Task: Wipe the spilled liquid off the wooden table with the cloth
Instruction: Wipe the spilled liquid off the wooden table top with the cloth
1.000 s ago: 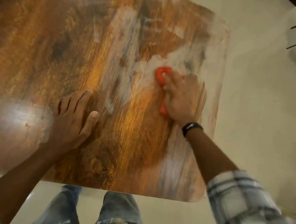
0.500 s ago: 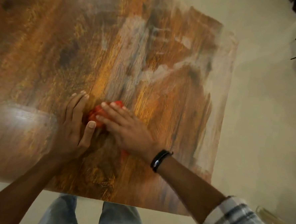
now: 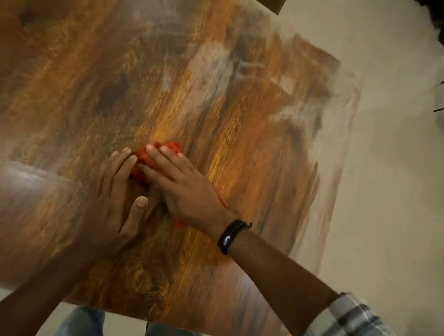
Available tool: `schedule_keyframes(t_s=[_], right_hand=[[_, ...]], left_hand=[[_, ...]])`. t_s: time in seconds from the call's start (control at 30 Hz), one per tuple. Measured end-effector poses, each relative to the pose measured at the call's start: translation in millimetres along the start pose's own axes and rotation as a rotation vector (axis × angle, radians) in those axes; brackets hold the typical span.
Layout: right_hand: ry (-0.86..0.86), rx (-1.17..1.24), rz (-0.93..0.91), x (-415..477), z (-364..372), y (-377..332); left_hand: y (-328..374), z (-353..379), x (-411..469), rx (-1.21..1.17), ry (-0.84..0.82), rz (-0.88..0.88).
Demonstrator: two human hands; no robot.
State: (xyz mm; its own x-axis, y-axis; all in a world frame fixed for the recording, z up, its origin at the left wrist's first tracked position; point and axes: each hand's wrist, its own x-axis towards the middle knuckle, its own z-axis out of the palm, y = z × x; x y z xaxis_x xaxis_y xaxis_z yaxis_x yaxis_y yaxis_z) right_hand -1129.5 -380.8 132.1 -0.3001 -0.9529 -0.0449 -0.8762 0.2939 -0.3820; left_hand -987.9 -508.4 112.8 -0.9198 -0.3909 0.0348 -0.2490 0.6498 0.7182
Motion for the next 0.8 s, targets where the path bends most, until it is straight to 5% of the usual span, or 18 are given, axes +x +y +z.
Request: schedule_keyframes(t_s=[0.1,0.27,0.33,0.5,0.6,0.8], right_hand=[[0.025,-0.004,-0.03,28.3,-17.9,46.6],[0.251,0.058,0.675,95.8,-90.5,163.3],[0.255,0.01,0.747,103.1,-92.4,164.5],[0.178,0.041,0.299,42.5,-31.5,56.7],[0.117,0.053,0.182,-17.8,-24.3,63.1],[0.355,0.068,0.875,-46.2,-91.6,203.2]], left_hand=[[-0.8,-0.4,1.0,0.006,-0.014,-0.021],[-0.8,0.4,-0.9,0.012,-0.082,-0.015],[0.5,-1.0,1.3,0.023,-0.093,-0.009],[5.7,-0.1,4.0,0.111,-0.105,0.021],[4.6,1.4,2.9,0.153,-0.107,0.038],[5.9,7.6,2.1,0.333,-0.1,0.042]])
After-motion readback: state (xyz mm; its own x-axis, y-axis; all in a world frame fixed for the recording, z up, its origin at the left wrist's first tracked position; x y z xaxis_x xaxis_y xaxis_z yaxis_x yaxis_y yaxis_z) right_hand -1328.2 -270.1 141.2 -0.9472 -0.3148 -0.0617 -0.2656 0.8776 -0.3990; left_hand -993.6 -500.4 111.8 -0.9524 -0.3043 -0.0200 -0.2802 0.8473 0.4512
